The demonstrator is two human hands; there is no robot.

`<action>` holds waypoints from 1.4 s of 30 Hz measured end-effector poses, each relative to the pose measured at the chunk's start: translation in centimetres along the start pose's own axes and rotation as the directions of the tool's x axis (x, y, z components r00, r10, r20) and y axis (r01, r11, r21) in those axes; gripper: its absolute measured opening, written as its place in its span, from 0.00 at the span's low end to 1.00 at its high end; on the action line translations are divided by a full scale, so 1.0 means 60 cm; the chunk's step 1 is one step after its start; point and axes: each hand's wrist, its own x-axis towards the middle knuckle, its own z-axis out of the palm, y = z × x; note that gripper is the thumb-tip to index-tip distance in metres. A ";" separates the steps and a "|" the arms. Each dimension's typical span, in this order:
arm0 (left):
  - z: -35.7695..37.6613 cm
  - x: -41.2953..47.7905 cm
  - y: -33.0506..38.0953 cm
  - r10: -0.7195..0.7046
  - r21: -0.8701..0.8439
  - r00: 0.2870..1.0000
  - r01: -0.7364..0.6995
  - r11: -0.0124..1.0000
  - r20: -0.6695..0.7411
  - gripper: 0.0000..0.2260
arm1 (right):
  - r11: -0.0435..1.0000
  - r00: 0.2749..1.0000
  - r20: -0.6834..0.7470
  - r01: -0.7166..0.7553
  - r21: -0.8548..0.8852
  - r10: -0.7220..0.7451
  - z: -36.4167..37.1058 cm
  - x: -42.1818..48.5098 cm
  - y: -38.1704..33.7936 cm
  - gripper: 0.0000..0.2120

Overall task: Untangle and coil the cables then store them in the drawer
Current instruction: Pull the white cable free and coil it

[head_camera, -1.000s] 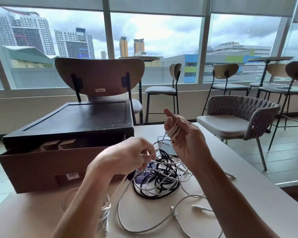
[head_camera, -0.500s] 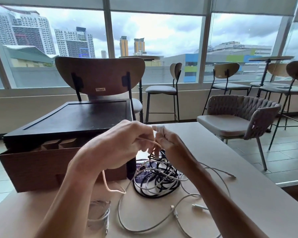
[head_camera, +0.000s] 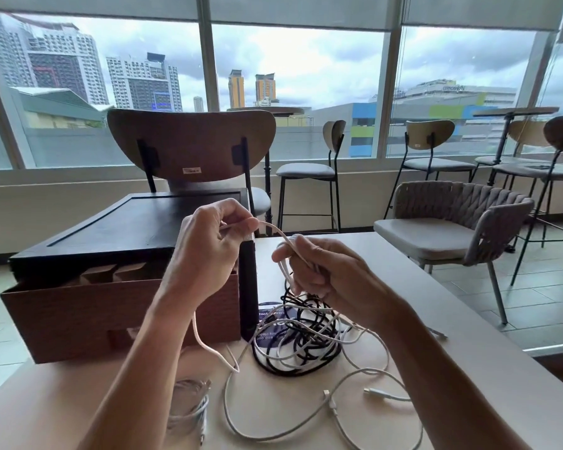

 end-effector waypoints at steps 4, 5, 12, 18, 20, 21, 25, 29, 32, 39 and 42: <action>0.008 0.002 -0.023 -0.043 -0.001 0.999 0.043 0.999 -0.005 0.07 | 1.000 1.000 0.004 -0.003 0.029 0.003 -0.002 -0.003 -0.003 0.15; 0.011 0.002 -0.030 -0.055 0.019 0.998 0.055 0.998 0.006 0.07 | 0.999 1.000 -0.004 -0.006 0.034 0.006 -0.001 -0.004 -0.004 0.14; 0.023 -0.003 -0.035 -0.001 0.164 0.992 -0.020 0.986 0.127 0.05 | 0.990 0.998 -0.044 -0.040 0.132 0.046 0.000 -0.003 -0.006 0.12; 0.032 -0.009 -0.016 0.111 0.113 0.994 -0.111 0.987 0.009 0.08 | 0.978 0.996 -0.090 0.006 0.209 0.013 -0.001 0.000 -0.004 0.12; 0.033 -0.008 -0.017 0.117 0.095 0.992 -0.112 0.989 -0.053 0.08 | 0.968 0.997 -0.082 0.014 0.250 0.007 -0.001 -0.001 -0.006 0.12; 0.033 -0.007 -0.018 0.114 0.092 0.990 -0.107 0.990 -0.084 0.07 | 0.962 0.997 -0.074 0.009 0.271 0.012 0.000 -0.001 -0.007 0.13; 0.035 -0.004 -0.022 0.083 0.086 0.984 -0.071 0.994 -0.156 0.04 | 0.927 0.997 -0.042 -0.040 0.372 0.060 0.007 0.004 -0.010 0.22; 0.035 -0.003 -0.032 0.046 0.102 0.982 -0.027 0.994 -0.183 0.03 | 0.898 0.999 -0.026 -0.012 0.440 0.026 -0.004 0.006 -0.008 0.22; 0.033 -0.003 -0.040 0.010 0.106 0.986 0.008 0.994 -0.168 0.03 | 0.893 0.999 -0.023 0.039 0.449 -0.032 -0.013 0.002 -0.005 0.19; 0.044 -0.007 -0.039 -0.006 0.075 1.000 0.005 0.997 0.007 0.05 | 0.863 0.996 -0.054 0.093 0.497 -0.076 -0.016 -0.004 -0.005 0.17; 0.051 -0.013 -0.032 0.000 0.068 0.989 -0.010 0.998 0.146 0.06 | 0.781 0.994 -0.039 0.107 0.615 -0.106 -0.018 0.000 -0.009 0.15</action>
